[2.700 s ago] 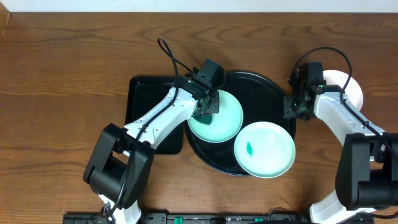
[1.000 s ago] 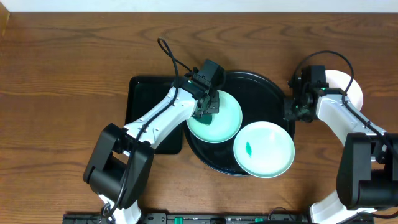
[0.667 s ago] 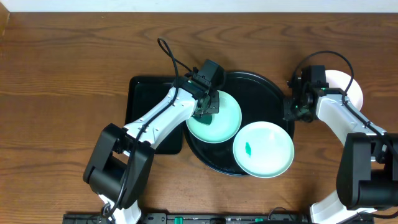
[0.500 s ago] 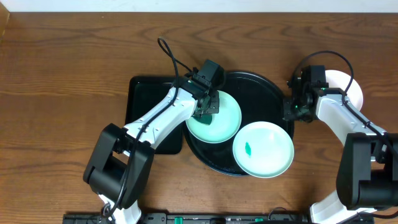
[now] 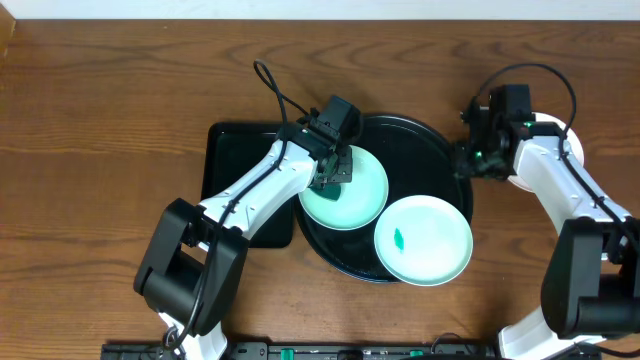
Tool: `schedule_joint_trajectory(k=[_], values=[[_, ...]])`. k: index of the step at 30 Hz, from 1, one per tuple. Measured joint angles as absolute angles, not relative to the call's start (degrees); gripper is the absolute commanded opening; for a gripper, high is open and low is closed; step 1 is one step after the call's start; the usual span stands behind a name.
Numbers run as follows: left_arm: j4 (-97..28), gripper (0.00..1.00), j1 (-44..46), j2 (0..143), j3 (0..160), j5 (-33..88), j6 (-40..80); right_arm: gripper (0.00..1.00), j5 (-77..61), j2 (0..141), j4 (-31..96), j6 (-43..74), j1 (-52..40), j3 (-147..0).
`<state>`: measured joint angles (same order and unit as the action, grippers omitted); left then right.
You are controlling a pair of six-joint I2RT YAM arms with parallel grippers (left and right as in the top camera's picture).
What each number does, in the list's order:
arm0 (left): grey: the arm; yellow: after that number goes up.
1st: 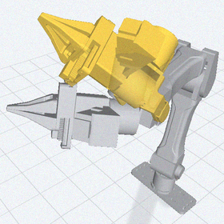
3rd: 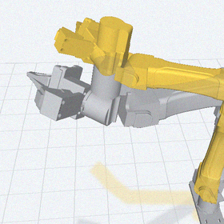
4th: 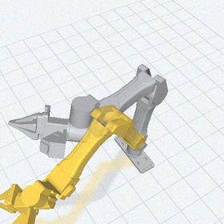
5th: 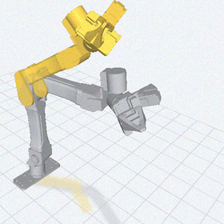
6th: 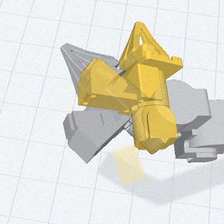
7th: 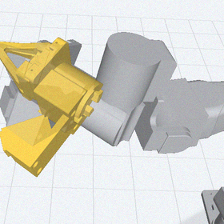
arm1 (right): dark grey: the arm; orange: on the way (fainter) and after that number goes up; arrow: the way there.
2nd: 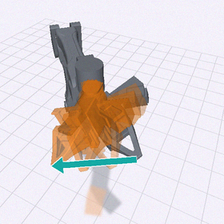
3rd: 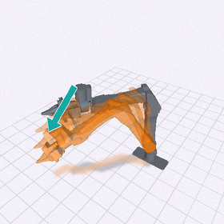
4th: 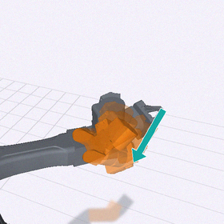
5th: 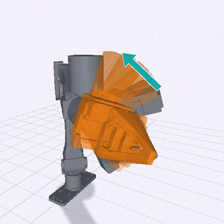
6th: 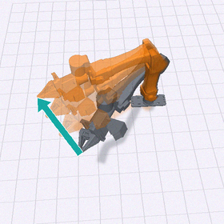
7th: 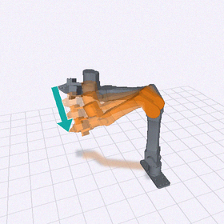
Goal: Clean dirty plates on tray and stack at the side
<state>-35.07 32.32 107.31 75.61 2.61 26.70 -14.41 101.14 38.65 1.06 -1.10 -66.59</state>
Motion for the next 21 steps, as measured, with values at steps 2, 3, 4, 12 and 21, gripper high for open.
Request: schedule_joint_trajectory(k=[2,3,4,12,21], values=[[-35.27,0.07,32.32,107.31,75.61,2.61,26.7,0.3,-20.8,101.1,37.17,1.06,-1.28,-66.61],[-35.42,0.07,32.32,107.31,75.61,2.61,26.7,0.3,-22.94,101.1,36.84,1.06,-1.43,-66.61],[-35.66,0.07,32.32,107.31,75.61,2.61,26.7,0.31,-24.69,101.1,36.67,1.08,-1.74,-66.61],[-36.8,0.07,32.32,107.31,75.61,2.61,26.7,0.21,-26.68,101.14,36.18,0.99,-9.58,-66.61],[-36.97,0.07,32.32,107.31,75.61,2.61,26.68,0.29,-16.93,104.07,35.14,6.37,-17.41,-66.61]])
